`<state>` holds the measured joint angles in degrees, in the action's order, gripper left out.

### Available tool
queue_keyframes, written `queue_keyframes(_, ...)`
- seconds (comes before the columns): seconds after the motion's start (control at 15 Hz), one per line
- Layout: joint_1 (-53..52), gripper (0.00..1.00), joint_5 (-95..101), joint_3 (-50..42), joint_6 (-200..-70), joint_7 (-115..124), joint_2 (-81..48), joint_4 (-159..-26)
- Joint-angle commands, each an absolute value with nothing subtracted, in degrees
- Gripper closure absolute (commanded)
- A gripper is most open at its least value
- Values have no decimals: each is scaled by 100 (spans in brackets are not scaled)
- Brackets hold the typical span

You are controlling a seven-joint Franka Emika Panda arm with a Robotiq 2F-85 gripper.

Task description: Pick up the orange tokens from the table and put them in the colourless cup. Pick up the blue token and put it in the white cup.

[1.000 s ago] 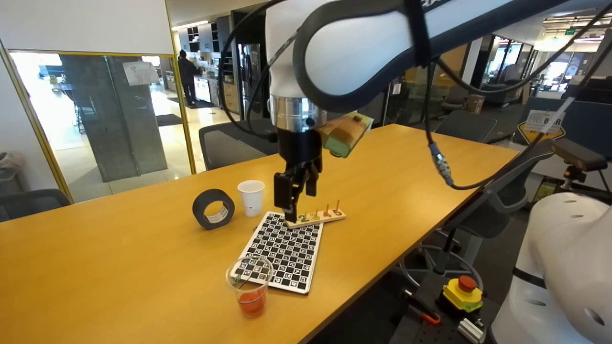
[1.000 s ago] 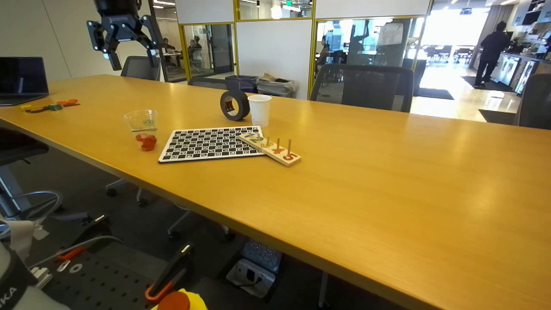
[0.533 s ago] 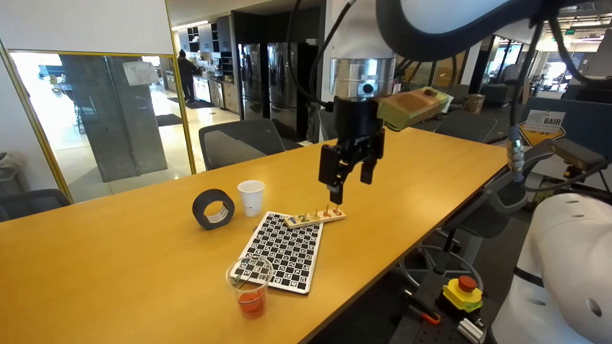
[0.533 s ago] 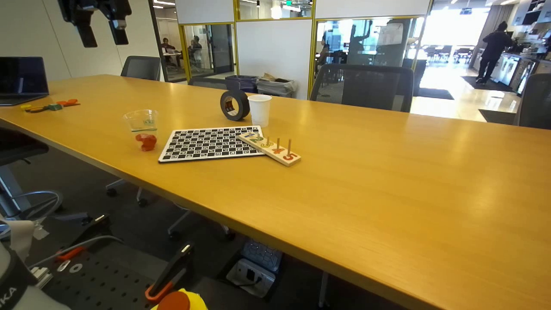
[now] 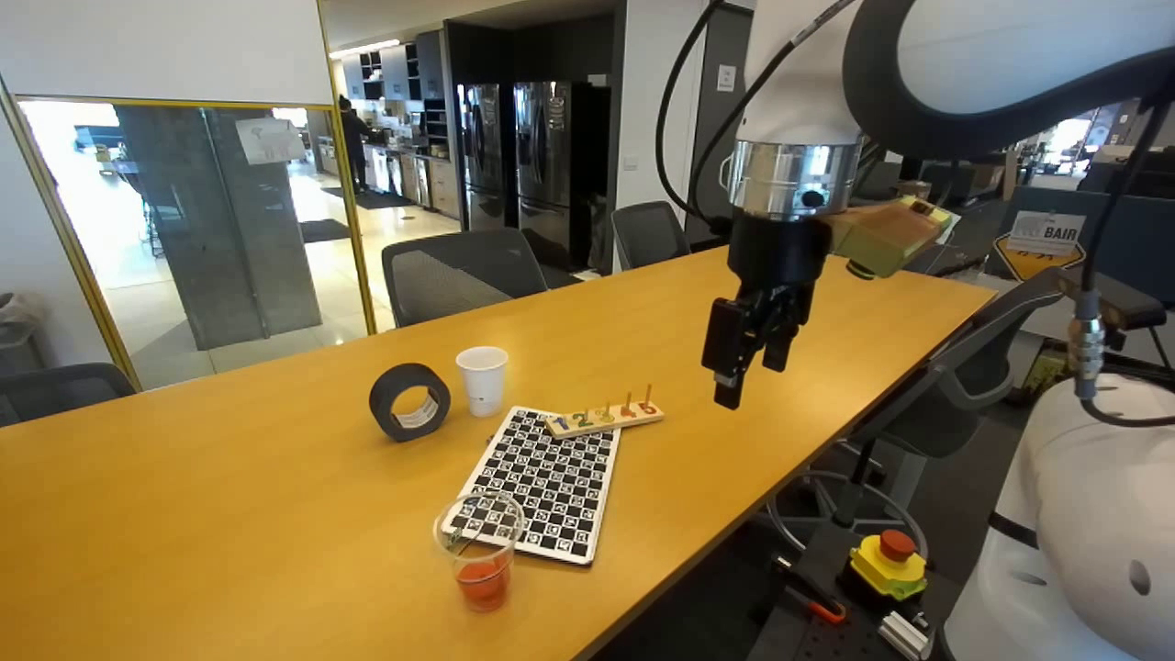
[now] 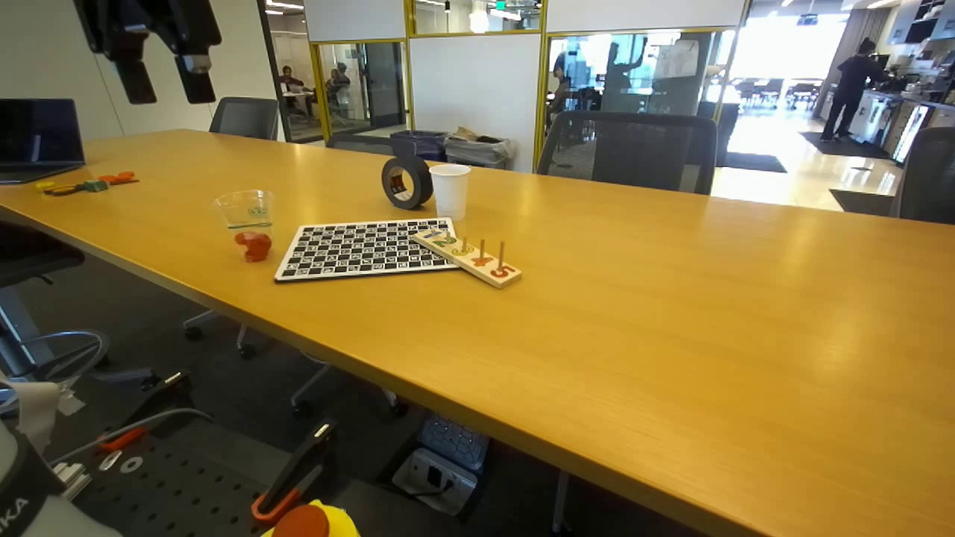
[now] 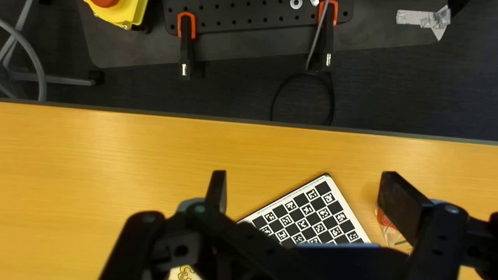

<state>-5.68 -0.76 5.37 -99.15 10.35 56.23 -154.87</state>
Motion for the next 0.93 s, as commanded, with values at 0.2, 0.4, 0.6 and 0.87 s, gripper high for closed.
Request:
queue_keyframes(0.2, -465, 0, 75, 169, -9838, 120, 5937, -15707)
queue_keyframes(0.4, -448, 0, -29, 241, -9905, 232, 5826, -15731)
queue_keyframes(0.6, -449, 0, -28, 236, -9905, 213, 5826, -15731)
queue_keyframes(0.87, -449, 0, -28, 235, -9905, 205, 5826, -15731)
